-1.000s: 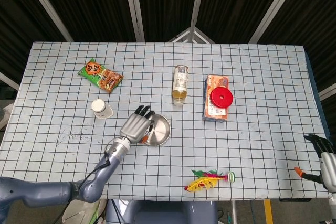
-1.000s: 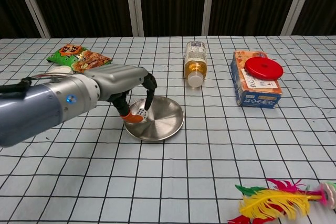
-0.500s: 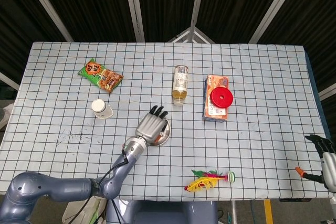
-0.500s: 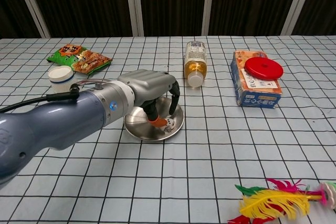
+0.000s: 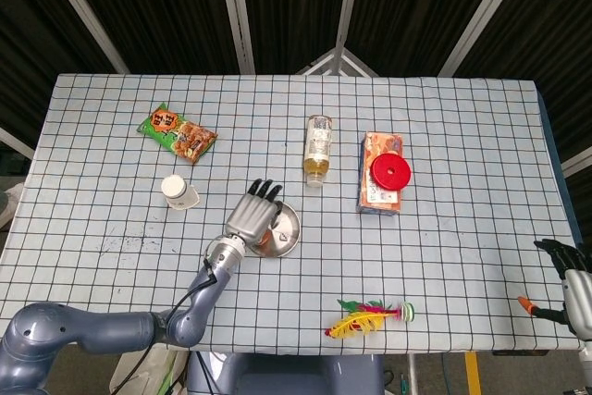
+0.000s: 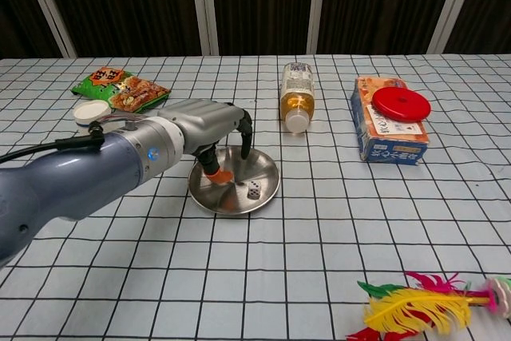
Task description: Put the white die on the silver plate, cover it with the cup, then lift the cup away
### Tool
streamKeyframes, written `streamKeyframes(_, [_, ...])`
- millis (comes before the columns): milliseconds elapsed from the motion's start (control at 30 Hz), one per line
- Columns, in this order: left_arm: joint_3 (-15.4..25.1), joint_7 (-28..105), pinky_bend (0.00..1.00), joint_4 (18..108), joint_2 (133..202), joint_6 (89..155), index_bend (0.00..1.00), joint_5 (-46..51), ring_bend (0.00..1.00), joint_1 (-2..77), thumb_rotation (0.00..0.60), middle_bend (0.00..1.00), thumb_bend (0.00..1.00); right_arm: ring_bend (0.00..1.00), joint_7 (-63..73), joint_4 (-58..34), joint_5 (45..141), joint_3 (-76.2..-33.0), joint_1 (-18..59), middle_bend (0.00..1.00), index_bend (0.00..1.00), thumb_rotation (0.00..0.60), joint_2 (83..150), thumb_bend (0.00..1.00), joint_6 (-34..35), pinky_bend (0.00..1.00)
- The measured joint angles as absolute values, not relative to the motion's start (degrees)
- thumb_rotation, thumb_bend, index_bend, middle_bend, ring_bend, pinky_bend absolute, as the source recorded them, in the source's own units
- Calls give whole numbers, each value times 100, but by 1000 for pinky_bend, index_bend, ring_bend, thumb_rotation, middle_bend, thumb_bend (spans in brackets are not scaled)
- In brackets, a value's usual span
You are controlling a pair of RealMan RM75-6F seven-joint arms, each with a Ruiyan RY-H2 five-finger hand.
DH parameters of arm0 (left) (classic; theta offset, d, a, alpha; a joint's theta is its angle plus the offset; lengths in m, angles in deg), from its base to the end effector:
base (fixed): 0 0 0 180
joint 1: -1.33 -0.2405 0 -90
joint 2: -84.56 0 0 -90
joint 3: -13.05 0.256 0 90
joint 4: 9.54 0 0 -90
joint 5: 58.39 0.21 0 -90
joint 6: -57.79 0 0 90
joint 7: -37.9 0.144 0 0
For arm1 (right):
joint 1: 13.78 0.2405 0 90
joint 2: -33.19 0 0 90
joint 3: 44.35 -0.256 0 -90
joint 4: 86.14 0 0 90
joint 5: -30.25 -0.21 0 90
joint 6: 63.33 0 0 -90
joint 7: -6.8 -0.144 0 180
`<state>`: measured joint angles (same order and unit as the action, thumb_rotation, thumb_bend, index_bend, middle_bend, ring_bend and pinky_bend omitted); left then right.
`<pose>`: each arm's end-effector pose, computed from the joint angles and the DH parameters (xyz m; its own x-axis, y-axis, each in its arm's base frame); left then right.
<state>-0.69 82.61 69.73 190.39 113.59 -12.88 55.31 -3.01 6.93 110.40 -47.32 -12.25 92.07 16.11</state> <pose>-0.0643 0.3380 -0.0997 0.5803 0.2704 0.7682 0.7857 -0.4341 -0.4408 -0.3436 -0.1608 0.1820 0.2860 -0.0914 0.9539 -0.9407 0.1627 0.2976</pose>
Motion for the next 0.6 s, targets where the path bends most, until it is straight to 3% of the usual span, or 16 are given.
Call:
streamKeyframes(167, [-86,7680,7,7652,18517,11466,0,-912,0,5266,600,0,194,152,-296,732,11067,-4729,-1239,189,213,600,9184,96,1649,0])
streamKeyframes(433, [139,6932,0,9159,16706,11825,3,-194,0,4511,600,0,190,152,-153,900,11167,-4708,-1273,189,213,600,9149,96,1770,0])
streamKeyframes(600, [465,6336,0,9680,15547,12088,63,315,0,3888,600,0,190,151,-83,967,11157,-4682,-1282,189,213,600,9135,96,1747,0])
